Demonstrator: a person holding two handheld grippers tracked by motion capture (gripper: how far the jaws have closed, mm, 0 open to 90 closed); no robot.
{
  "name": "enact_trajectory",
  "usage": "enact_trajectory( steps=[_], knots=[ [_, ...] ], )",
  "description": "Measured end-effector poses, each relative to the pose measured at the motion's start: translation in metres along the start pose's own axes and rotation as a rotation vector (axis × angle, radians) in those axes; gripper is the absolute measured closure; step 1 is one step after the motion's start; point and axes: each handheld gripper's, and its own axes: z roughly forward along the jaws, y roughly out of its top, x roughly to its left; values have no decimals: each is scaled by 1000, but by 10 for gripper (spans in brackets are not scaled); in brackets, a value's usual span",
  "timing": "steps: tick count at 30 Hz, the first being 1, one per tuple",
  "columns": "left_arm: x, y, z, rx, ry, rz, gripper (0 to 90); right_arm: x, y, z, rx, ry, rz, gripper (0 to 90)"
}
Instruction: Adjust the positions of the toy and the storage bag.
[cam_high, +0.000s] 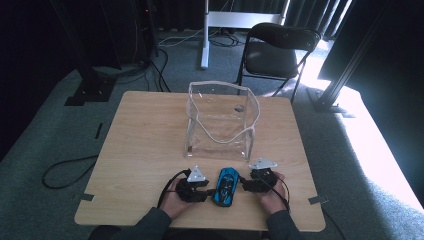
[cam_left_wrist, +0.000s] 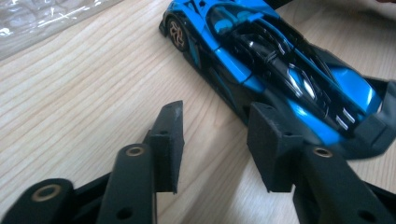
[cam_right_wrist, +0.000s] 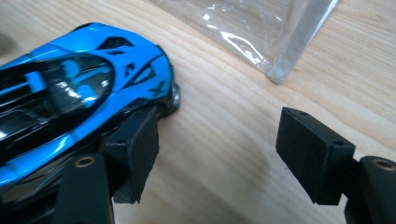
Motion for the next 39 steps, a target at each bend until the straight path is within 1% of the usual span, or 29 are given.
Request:
enact_trajectory(
  steps=[1,3,5,6,7,9,11,12,14,16,18,19,21,22,23,26,27,28,29,30,31,32,33,34,36,37,39],
  knots=[
    [0,-1,-2,5,5,11,553,2,-2,-3,-1,15,1,283],
    [-1,-5,-7,19,8,33,543,5,-4,-7,-1,17,-7,283],
    [-2,-7,-9,23,-9,38,543,7,-6,-7,8,16,-14,284],
    [-4,-7,-9,23,-22,47,543,8,-6,-5,12,13,-14,286],
    [-6,-6,-8,24,-33,51,543,8,-5,-1,23,-4,-19,293],
    [-8,-5,-5,16,-26,52,578,7,-2,2,24,-14,-14,300],
    [-7,-4,-4,12,-51,40,596,5,0,2,22,-11,-1,314],
    [-8,-4,-3,10,-67,38,609,5,1,3,22,-10,-5,318],
    [-13,-3,0,14,-89,51,628,5,2,5,22,-10,-4,328],
    [-21,0,4,15,-112,72,630,5,5,8,23,-14,-6,340],
    [-26,3,9,16,-129,71,631,8,9,11,33,-19,-12,371],
    [-29,5,12,14,-146,75,630,9,11,12,34,-22,-19,392],
    [-37,7,16,13,-173,81,626,12,16,15,44,-13,-37,414],
    [-40,8,18,16,-179,84,614,13,18,17,41,-20,-48,435],
    [-41,9,18,18,-179,85,615,15,20,18,45,-19,-49,469],
    [-44,10,21,11,-186,70,617,13,23,21,49,-10,-37,475],
    [-44,11,22,11,-189,69,616,12,24,22,50,-5,-31,445],
    [-44,11,22,11,-188,72,616,10,25,22,53,-19,-32,395],
    [-44,11,23,8,-188,71,613,9,25,20,46,-20,-21,383],
    [-43,11,22,8,-182,72,600,7,26,18,34,-5,-5,368],
    [-43,10,21,5,-177,71,578,6,26,11,6,-1,15,345],
    [-43,10,21,5,-177,71,568,6,26,11,6,-1,15,345],
    [-38,9,16,-6,-153,77,568,5,26,7,-7,-2,14,334],
    [-34,9,12,-14,-139,81,532,8,24,-8,-41,34,13,260],
    [-27,9,5,-36,-111,65,514,14,20,-18,-61,64,-16,220],
    [-22,9,2,-46,-94,58,512,17,18,-23,-67,65,-23,206],
    [-13,10,-3,-55,-53,47,503,24,13,-30,-72,108,-47,188]
  ],
)
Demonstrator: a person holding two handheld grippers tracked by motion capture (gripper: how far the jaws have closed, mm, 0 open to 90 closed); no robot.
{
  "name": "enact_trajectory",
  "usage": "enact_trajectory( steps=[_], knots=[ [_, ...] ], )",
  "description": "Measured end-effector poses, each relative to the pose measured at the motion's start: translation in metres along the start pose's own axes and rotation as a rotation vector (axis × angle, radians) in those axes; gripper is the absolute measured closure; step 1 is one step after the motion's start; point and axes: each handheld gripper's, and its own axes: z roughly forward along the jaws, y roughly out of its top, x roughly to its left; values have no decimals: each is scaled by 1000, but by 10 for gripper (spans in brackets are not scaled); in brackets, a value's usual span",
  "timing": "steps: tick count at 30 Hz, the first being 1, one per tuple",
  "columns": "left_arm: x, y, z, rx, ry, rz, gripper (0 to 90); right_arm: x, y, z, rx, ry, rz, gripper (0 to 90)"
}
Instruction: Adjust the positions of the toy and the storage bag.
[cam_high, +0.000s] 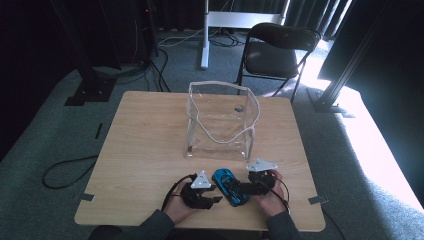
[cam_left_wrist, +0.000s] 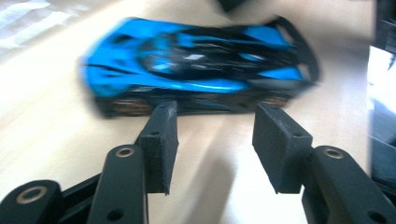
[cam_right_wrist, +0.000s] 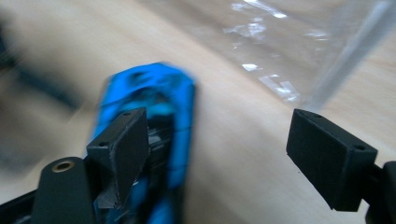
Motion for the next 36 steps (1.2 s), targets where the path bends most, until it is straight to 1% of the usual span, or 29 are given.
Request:
enact_trajectory(
  steps=[2,3,4,5,6,7,9,10,11,12,13,14,15,16,17,19,23,25,27,29,30,31,33,34,35,36],
  knots=[
    [8,0,-3,-6,35,-9,503,8,-5,-4,0,23,-15,146],
    [12,0,-4,-11,45,-17,503,12,-7,-5,10,48,-21,130],
    [15,-1,-5,-14,60,-23,503,16,-10,-6,15,51,-26,126],
    [15,-1,-5,-14,60,-23,503,16,-10,-6,15,51,-26,126],
    [15,-1,-5,-14,60,-23,503,20,-12,-6,22,74,-37,126],
    [21,-4,-7,-29,84,-50,502,28,-16,-5,34,81,-72,109],
    [24,-8,-7,-35,95,-70,503,35,-20,-2,61,82,-115,104],
    [24,-9,-7,-35,99,-79,503,37,-22,-1,75,73,-131,104],
    [24,-9,-7,-35,99,-79,503,37,-22,-1,75,73,-131,104],
    [25,-12,-6,-32,104,-86,503,38,-24,1,94,64,-149,104],
    [25,-13,-6,-28,106,-84,502,37,-29,5,125,23,-177,101],
    [25,-13,-5,-25,111,-80,501,36,-30,6,133,14,-180,96],
    [25,-13,-4,-20,111,-77,501,29,-32,8,123,57,-159,96],
    [25,-14,-3,-17,111,-76,501,25,-32,9,115,67,-152,96],
    [25,-14,-3,-17,111,-76,501,22,-30,10,114,68,-156,96],
    [24,-14,-1,-9,119,-65,498,15,-26,12,107,67,-179,96],
    [23,-14,0,4,123,-52,496,2,-21,14,97,65,-173,97],
    [24,-14,0,2,121,-59,495,-4,-20,13,87,39,-181,100],
    [24,-13,1,5,120,-64,493,-9,-18,13,87,19,-165,100],
    [24,-13,1,8,121,-62,492,-11,-18,12,81,20,-157,100],
    [24,-13,1,9,123,-59,492,-14,-17,11,70,10,-158,100],
    [24,-13,1,11,123,-58,492,-19,-16,9,54,-3,-141,100],
    [24,-13,2,15,123,-60,492,-22,-16,6,34,-19,-131,101],
    [24,-13,2,13,124,-61,491,-25,-16,4,24,-20,-123,121],
    [24,-13,2,14,124,-63,491,-28,-16,2,0,-38,-110,183],
    [25,-13,2,15,124,-64,491,-30,-16,1,-1,-72,-105,191]
  ],
)
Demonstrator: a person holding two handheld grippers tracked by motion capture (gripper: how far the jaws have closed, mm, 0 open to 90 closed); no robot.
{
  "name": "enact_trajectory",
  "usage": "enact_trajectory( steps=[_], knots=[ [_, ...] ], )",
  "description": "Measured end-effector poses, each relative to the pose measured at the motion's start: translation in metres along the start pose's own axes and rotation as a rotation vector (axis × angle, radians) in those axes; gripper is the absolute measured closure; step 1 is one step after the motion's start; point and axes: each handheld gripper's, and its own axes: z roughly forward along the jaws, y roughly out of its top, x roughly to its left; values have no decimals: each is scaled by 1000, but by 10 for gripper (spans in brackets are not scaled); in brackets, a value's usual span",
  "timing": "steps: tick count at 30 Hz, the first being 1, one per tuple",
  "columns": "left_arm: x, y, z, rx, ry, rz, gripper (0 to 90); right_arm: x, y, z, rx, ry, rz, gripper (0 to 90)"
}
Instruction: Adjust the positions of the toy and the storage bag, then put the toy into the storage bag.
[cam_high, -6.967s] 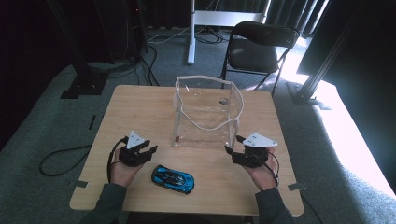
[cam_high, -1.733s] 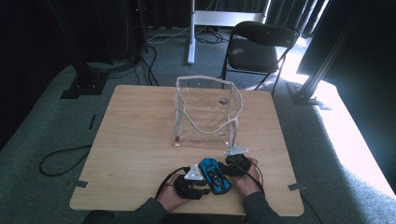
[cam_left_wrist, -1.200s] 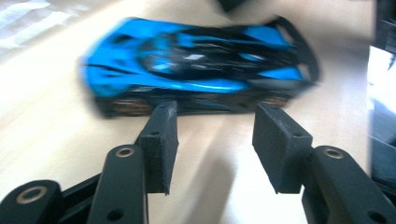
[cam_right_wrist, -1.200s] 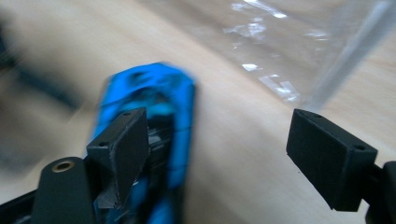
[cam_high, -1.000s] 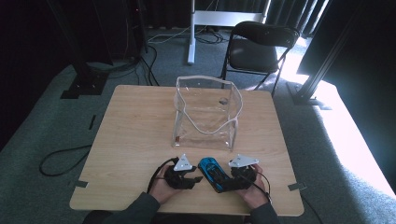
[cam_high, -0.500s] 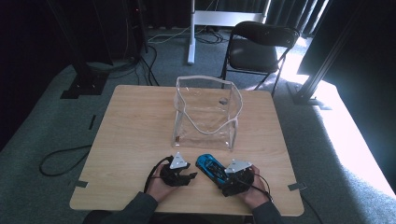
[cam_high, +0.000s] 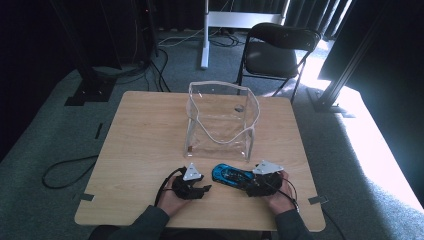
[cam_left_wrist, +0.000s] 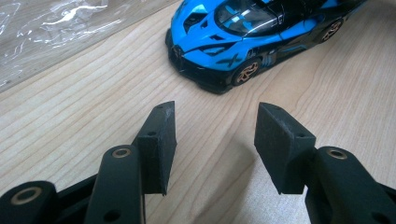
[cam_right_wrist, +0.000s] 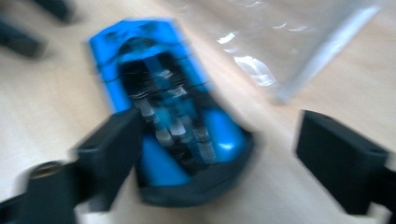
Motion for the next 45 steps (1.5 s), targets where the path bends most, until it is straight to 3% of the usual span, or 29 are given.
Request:
enact_trajectory(
  steps=[1,3,5,8,10,17,24,31,35,38,41,45],
  knots=[
    [0,0,0,1,0,-1,491,-4,-2,0,8,8,20,191],
    [0,0,0,2,-1,-1,486,-9,-7,-3,-59,82,91,209],
    [0,0,0,4,2,0,485,-11,-9,-7,-95,130,115,226],
    [-1,0,0,7,3,4,485,-11,-8,-9,-109,136,116,233],
    [-1,0,1,10,4,9,484,-10,-7,-7,-110,154,112,300],
    [-1,0,1,11,4,7,472,-7,-6,-3,-90,187,88,390],
    [-1,0,1,11,3,8,468,-8,-3,-3,-83,207,86,420],
    [-1,0,1,8,-4,-2,459,-17,-3,0,-88,239,53,440],
    [-1,0,1,8,-5,-3,458,-20,-6,0,-107,265,38,406],
    [-1,0,1,7,-4,-4,457,-18,-8,1,-102,286,31,229],
    [-1,0,1,8,-4,-3,457,-14,-8,3,-89,284,7,134],
    [-1,0,1,8,-4,-5,457,-13,-9,8,-61,281,-12,104]
  ],
)
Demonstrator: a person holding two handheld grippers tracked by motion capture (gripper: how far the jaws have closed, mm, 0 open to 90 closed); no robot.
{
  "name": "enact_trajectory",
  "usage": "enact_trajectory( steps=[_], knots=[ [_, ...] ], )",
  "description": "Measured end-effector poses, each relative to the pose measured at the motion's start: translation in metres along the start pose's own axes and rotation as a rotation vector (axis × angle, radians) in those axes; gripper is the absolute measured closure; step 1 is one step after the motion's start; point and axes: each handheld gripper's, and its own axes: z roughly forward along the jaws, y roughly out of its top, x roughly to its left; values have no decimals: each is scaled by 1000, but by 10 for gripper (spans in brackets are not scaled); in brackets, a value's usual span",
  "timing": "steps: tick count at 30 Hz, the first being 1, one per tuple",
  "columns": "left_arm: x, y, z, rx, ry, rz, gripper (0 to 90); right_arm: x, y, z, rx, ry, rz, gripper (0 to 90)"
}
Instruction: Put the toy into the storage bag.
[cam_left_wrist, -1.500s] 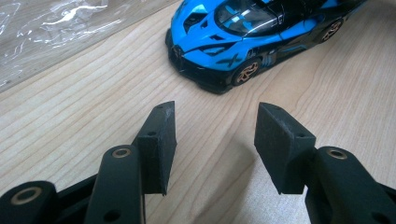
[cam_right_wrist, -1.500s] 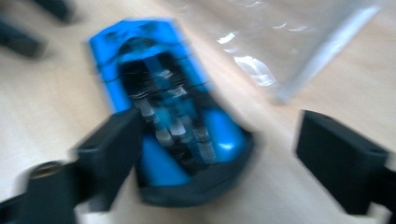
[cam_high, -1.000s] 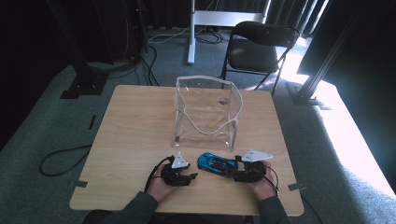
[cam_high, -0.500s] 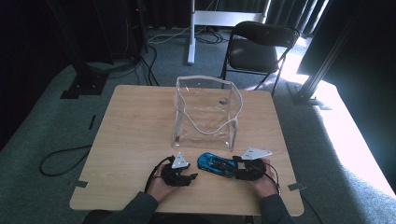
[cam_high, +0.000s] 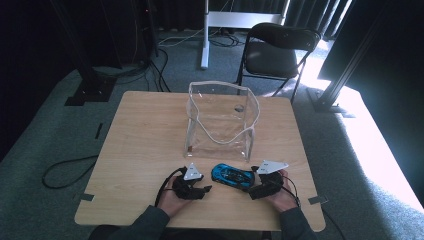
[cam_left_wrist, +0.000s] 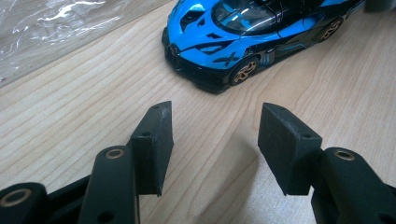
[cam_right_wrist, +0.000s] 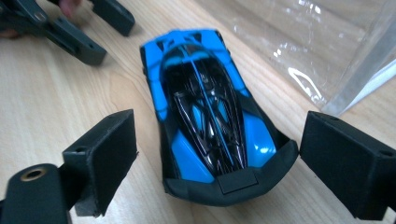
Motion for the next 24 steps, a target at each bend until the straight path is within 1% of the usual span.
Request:
enact_trajectory(
  steps=[1,4,5,6,7,8,9,10,16,18,22,24],
  knots=[
    [0,0,0,-1,0,-1,457,0,-1,2,7,4,-7,101],
    [0,0,0,-1,0,-1,456,2,-3,9,39,-18,-44,101],
    [0,0,0,-1,0,-1,457,3,-3,10,46,-18,-51,101],
    [0,0,0,-1,0,-2,457,4,-3,12,53,-29,-60,102],
    [0,0,0,-1,0,-2,456,5,-3,13,69,-44,-75,111],
    [0,0,0,-1,0,-1,457,6,-4,15,82,-47,-91,131],
    [0,0,0,0,0,-1,456,7,-6,16,83,-70,-110,170],
    [0,0,0,0,0,-1,455,7,-7,15,84,-80,-123,174],
    [1,0,0,-1,-3,-7,454,3,-8,5,35,-19,-85,223],
    [1,0,0,-1,-4,-9,454,4,-6,-1,-3,-3,-69,246],
    [0,0,0,-1,-3,-7,453,7,-7,-2,-4,-27,-108,234],
    [0,0,0,-1,-4,-8,452,6,-9,1,15,-30,-111,215]
  ],
)
